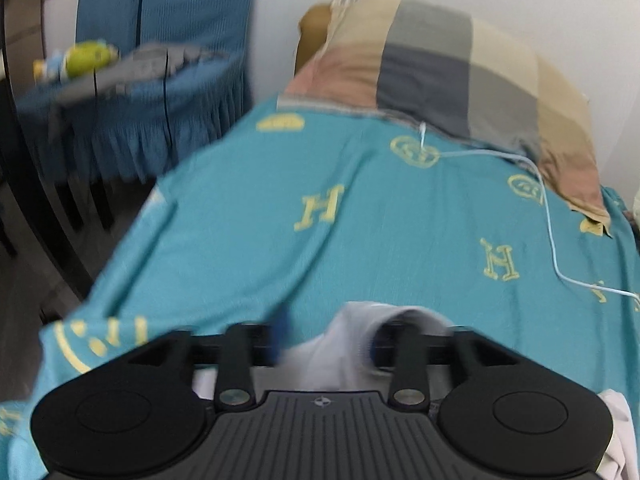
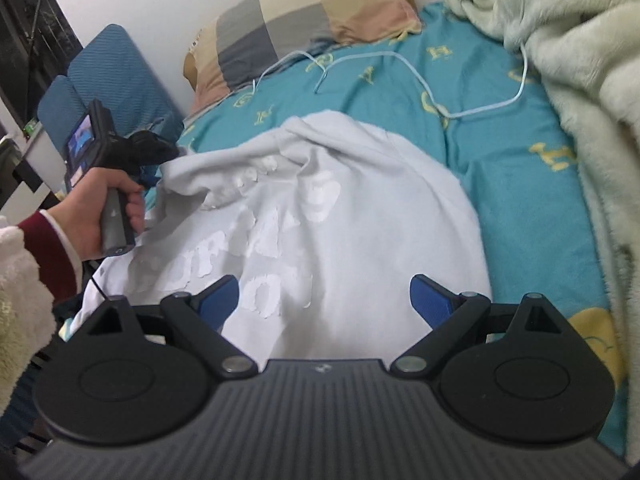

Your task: Fold clothes

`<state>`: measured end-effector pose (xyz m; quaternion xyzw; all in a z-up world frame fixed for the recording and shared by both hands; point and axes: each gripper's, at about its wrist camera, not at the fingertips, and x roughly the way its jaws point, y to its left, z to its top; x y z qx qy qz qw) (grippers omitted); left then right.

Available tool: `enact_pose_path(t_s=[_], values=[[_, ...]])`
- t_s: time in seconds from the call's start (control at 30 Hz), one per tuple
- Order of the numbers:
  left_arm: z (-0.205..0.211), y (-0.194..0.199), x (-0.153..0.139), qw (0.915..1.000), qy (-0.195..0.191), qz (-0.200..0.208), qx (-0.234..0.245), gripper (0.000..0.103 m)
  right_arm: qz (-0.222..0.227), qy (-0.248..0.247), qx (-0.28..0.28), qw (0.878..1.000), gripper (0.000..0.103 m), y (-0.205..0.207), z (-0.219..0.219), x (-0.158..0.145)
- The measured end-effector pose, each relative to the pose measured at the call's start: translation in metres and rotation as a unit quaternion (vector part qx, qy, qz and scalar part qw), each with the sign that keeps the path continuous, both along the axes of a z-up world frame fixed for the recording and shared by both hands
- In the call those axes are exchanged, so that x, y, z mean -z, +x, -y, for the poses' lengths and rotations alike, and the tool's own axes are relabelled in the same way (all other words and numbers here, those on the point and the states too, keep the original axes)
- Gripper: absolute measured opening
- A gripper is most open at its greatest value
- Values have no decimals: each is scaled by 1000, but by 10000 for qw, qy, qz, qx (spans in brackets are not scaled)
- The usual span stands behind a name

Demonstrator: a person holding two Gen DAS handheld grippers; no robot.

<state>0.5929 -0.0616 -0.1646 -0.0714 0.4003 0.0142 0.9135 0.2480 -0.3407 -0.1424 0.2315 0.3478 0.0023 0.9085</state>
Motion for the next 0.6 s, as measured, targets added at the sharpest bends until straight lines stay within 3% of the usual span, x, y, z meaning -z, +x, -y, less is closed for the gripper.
enact_pose_path(t_s=[0.1,0.2,0.27,0.37,0.43,0.5,0.6], values=[[-7,-4,-7,9995,-253,119,143,83,18,95,-64,9999,94,0,-1,0],[-10,-19,-29,9985,-94,433,319,90,117,145,-94,9998,94,-5,-1,-7],[-11,-27,-45,9981,67,500,343,91,192,156,-107,9996,94,-10,-1,-14],[-11,-41,-73,9972,-152,598,434,91,305,174,-90,9993,94,-18,-1,-25],[2,-51,-88,9946,-281,649,757,90,375,194,-63,9991,94,-23,0,-31],[27,-56,-93,9926,-204,621,1028,87,404,224,-31,9989,94,-27,2,-36],[66,-52,-83,9893,-466,355,1339,84,384,272,12,9989,94,-30,6,-38]])
